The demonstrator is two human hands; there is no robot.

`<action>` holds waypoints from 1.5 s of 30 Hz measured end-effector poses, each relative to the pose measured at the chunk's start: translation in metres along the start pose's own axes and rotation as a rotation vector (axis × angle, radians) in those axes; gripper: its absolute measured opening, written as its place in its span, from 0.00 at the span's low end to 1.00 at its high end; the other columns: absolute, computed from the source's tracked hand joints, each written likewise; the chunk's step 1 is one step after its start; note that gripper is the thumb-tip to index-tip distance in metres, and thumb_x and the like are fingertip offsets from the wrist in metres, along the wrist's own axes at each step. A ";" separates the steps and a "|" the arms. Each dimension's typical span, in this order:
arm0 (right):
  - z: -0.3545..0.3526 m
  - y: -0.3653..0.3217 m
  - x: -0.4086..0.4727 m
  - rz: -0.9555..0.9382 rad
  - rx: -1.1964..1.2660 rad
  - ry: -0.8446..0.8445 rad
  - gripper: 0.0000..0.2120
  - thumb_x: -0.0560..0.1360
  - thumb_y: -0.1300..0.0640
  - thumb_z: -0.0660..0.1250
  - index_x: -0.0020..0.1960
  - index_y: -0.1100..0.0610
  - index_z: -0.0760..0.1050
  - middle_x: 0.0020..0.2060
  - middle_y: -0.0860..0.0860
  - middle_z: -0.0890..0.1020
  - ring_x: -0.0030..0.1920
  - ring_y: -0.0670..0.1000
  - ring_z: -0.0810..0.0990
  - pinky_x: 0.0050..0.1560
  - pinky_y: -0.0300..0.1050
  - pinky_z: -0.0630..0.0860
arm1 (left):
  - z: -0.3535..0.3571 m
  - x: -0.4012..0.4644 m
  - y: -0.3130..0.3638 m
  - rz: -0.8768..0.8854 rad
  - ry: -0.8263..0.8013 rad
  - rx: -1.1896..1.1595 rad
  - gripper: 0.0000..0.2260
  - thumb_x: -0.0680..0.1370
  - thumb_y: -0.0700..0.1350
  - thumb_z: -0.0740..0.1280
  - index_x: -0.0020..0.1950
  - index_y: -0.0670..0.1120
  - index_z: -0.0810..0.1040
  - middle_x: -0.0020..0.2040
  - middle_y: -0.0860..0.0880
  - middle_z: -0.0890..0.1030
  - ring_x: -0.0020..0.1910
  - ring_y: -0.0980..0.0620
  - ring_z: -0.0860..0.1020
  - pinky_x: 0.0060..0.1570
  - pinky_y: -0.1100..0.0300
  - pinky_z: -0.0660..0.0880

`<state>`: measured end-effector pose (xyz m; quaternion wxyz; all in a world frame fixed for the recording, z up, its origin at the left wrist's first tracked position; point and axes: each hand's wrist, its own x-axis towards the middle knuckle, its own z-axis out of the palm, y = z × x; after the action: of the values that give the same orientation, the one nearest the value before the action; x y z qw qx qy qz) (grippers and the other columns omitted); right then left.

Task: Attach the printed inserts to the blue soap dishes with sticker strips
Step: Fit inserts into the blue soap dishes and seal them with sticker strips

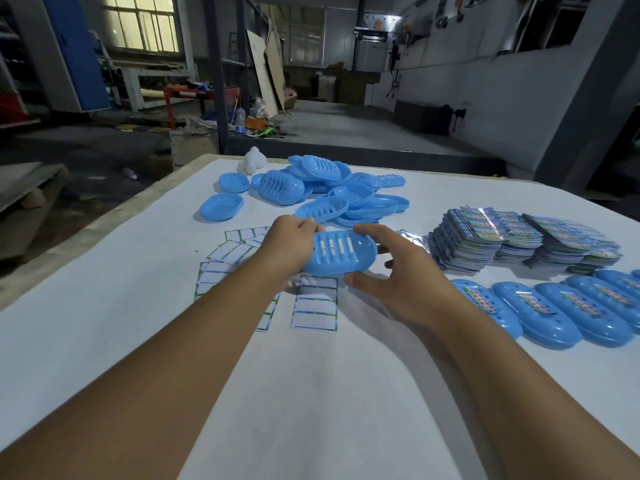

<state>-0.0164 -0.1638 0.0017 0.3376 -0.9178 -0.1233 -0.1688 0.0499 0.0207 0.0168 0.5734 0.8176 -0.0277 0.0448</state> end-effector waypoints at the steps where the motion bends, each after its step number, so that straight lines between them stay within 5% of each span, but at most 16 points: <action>1: 0.000 -0.001 -0.001 0.018 -0.013 -0.002 0.36 0.64 0.35 0.74 0.70 0.40 0.70 0.60 0.34 0.77 0.57 0.37 0.75 0.54 0.38 0.72 | -0.001 -0.003 0.000 0.041 0.014 0.057 0.15 0.84 0.52 0.59 0.47 0.48 0.82 0.41 0.50 0.82 0.41 0.49 0.80 0.37 0.58 0.72; 3: -0.002 -0.002 -0.002 0.064 -0.035 0.008 0.36 0.60 0.31 0.69 0.66 0.39 0.70 0.56 0.36 0.78 0.55 0.39 0.76 0.51 0.38 0.73 | -0.001 -0.012 -0.001 0.160 0.013 0.234 0.14 0.81 0.60 0.62 0.46 0.52 0.81 0.42 0.54 0.80 0.42 0.52 0.78 0.38 0.58 0.70; 8: -0.012 0.001 -0.009 0.159 -0.178 -0.033 0.32 0.63 0.38 0.75 0.65 0.43 0.72 0.53 0.43 0.81 0.58 0.49 0.78 0.57 0.48 0.77 | -0.006 -0.025 -0.011 0.449 -0.292 0.666 0.29 0.71 0.66 0.70 0.69 0.58 0.71 0.62 0.58 0.75 0.61 0.56 0.71 0.62 0.54 0.71; 13: -0.022 0.003 -0.012 0.252 -0.158 -0.169 0.35 0.65 0.38 0.72 0.71 0.41 0.70 0.64 0.42 0.78 0.61 0.47 0.75 0.59 0.43 0.73 | -0.009 -0.025 -0.015 0.432 -0.345 0.640 0.29 0.67 0.66 0.74 0.66 0.63 0.71 0.56 0.61 0.74 0.56 0.59 0.72 0.55 0.58 0.74; 16: -0.025 0.007 -0.004 0.311 -0.248 -0.021 0.26 0.74 0.47 0.68 0.72 0.48 0.73 0.67 0.46 0.78 0.63 0.51 0.77 0.54 0.40 0.68 | -0.009 -0.026 -0.012 0.441 -0.328 0.698 0.29 0.67 0.67 0.73 0.66 0.63 0.71 0.48 0.65 0.69 0.56 0.57 0.71 0.52 0.58 0.72; 21: -0.022 0.017 0.007 0.445 -0.466 0.070 0.10 0.76 0.57 0.63 0.52 0.62 0.78 0.48 0.59 0.83 0.53 0.62 0.79 0.45 0.48 0.75 | -0.010 -0.028 -0.010 0.421 -0.342 0.749 0.31 0.68 0.70 0.70 0.68 0.63 0.70 0.52 0.61 0.72 0.57 0.56 0.70 0.58 0.54 0.73; 27: -0.022 0.021 0.012 0.479 -0.505 0.122 0.10 0.75 0.58 0.67 0.37 0.58 0.70 0.35 0.56 0.76 0.39 0.60 0.75 0.29 0.44 0.58 | -0.006 -0.028 -0.013 0.472 -0.305 0.732 0.27 0.70 0.69 0.69 0.66 0.61 0.72 0.55 0.59 0.75 0.58 0.56 0.69 0.60 0.51 0.72; 31: -0.025 0.019 0.012 0.489 -0.463 0.158 0.09 0.74 0.61 0.63 0.36 0.57 0.68 0.32 0.56 0.72 0.35 0.59 0.71 0.27 0.44 0.57 | -0.003 -0.027 -0.013 0.492 -0.263 0.717 0.24 0.72 0.68 0.67 0.65 0.60 0.74 0.57 0.57 0.76 0.60 0.55 0.70 0.61 0.51 0.71; 35: -0.029 0.007 0.009 0.440 -0.444 0.303 0.13 0.75 0.57 0.62 0.32 0.59 0.69 0.28 0.55 0.72 0.32 0.60 0.70 0.28 0.44 0.60 | 0.003 -0.027 -0.010 0.487 -0.132 0.577 0.16 0.79 0.63 0.62 0.54 0.55 0.81 0.54 0.53 0.81 0.57 0.53 0.74 0.57 0.52 0.74; 39: -0.024 -0.013 0.006 0.284 -0.483 0.401 0.12 0.77 0.53 0.61 0.40 0.55 0.80 0.33 0.52 0.80 0.38 0.59 0.75 0.34 0.46 0.67 | 0.008 -0.030 -0.007 0.378 -0.084 0.374 0.21 0.82 0.62 0.57 0.45 0.51 0.83 0.43 0.50 0.83 0.45 0.52 0.80 0.47 0.53 0.77; 45: -0.001 -0.041 -0.006 -0.030 -0.264 0.274 0.08 0.76 0.54 0.66 0.44 0.52 0.84 0.38 0.50 0.85 0.42 0.56 0.80 0.44 0.53 0.77 | 0.010 -0.024 -0.004 0.170 -0.033 0.087 0.20 0.78 0.61 0.64 0.40 0.49 0.85 0.38 0.54 0.85 0.43 0.54 0.82 0.48 0.53 0.77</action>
<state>-0.0360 -0.1349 0.0242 0.2252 -0.9207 -0.0666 -0.3117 0.0266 0.0125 0.0075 0.5308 0.8371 -0.1045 0.0810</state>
